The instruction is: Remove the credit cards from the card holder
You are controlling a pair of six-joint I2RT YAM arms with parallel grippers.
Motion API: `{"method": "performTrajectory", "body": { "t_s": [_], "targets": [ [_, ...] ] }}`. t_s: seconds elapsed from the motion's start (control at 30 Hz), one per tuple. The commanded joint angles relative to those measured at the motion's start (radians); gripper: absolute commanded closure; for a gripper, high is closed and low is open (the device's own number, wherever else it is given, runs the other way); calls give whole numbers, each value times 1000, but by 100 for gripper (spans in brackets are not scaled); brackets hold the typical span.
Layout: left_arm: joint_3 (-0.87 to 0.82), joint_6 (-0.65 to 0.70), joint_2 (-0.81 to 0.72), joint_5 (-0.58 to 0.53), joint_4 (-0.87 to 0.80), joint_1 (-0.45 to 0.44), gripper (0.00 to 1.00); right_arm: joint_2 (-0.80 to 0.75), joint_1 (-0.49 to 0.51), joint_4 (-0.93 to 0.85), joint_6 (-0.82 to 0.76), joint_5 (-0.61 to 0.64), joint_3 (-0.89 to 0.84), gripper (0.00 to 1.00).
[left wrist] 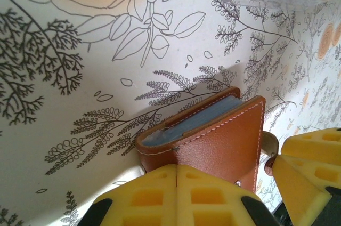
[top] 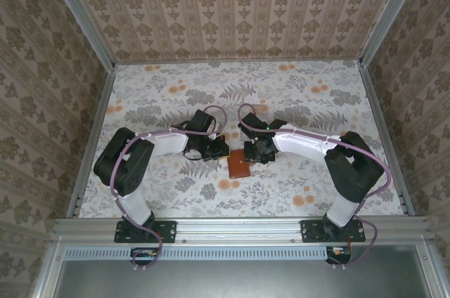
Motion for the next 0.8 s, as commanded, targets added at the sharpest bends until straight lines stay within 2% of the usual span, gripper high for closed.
{"method": "performTrajectory", "body": {
  "t_s": [0.0,0.07,0.23,0.37,0.43,0.6,0.77],
  "targets": [
    [21,22,-23,-37,-79,-10,100,-29,-8,-10,-1,34,-17,72],
    [27,23,-24,-41,-86,-12,100,-38,-10,-9,-2,36,-16,69],
    [35,19,-30,-49,-95,-16,100,-70,-11,47,-5,-6,-28,55],
    [38,19,-31,-53,-100,-15,100,-44,-11,63,-19,-50,-17,44],
    [42,18,-30,-53,-100,-17,100,-26,-11,65,-24,-55,-14,42],
    [45,19,-31,-55,-105,-20,100,19,-15,42,-38,-54,1,44],
    [53,23,-34,-59,-116,-23,100,0,-23,27,-35,-29,-6,56]
  ]
}}
